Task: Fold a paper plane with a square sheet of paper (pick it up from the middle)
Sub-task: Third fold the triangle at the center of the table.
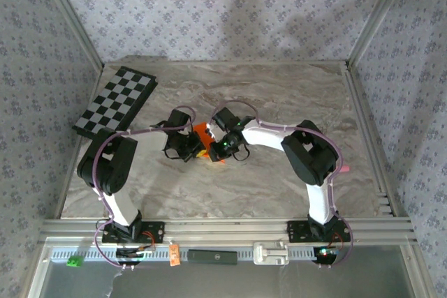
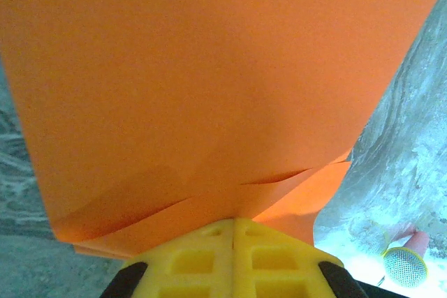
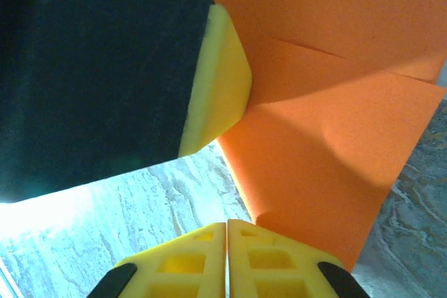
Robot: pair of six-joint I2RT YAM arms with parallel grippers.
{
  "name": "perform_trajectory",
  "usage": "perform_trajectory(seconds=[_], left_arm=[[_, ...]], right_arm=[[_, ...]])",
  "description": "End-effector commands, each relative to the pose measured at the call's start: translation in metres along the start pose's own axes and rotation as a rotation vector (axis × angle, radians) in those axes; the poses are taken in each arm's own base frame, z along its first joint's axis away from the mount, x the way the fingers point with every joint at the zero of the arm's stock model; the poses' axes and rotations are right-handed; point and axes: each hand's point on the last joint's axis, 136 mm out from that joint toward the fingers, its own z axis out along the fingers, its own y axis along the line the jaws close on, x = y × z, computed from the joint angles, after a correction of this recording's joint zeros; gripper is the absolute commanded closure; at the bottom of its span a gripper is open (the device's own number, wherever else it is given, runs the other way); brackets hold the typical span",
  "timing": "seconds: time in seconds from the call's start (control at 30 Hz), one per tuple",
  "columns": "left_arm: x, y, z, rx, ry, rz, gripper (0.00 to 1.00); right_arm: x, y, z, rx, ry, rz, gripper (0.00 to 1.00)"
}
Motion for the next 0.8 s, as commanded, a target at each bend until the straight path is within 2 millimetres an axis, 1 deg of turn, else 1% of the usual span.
perform_trajectory(seconds=[0.0,0.23,0.33,0.53,0.6,0.67,0.77], left_arm=[[0.005,0.042,0.013,-0.135,0.007,-0.05,0.96],[0.006,0.043,0.013,-0.137,0.011,-0.047,0.96],[0.006,0.043,0.013,-0.136,0.012,-0.045,0.96],[0.005,0.038,0.012,-0.127,0.013,-0.03,0.96],[0.003,0.033,0.01,-0.116,0.011,-0.018,0.95],[0.002,0.025,0.008,-0.093,0.01,0.004,0.94],[-0.002,0.002,0.001,-0.038,-0.001,0.056,0.92]], right_arm=[[0.008,-0.011,0.006,0.029,0.038,0.014,0.9],[0.01,-0.016,0.008,0.037,0.043,0.018,0.9],[0.01,-0.015,0.009,0.032,0.043,0.015,0.9],[0.014,-0.019,0.012,0.03,0.055,0.022,0.9],[0.016,-0.019,0.014,0.023,0.061,0.025,0.9],[0.017,-0.021,0.016,0.015,0.064,0.029,0.9],[0.019,-0.021,0.019,-0.008,0.072,0.04,0.9]])
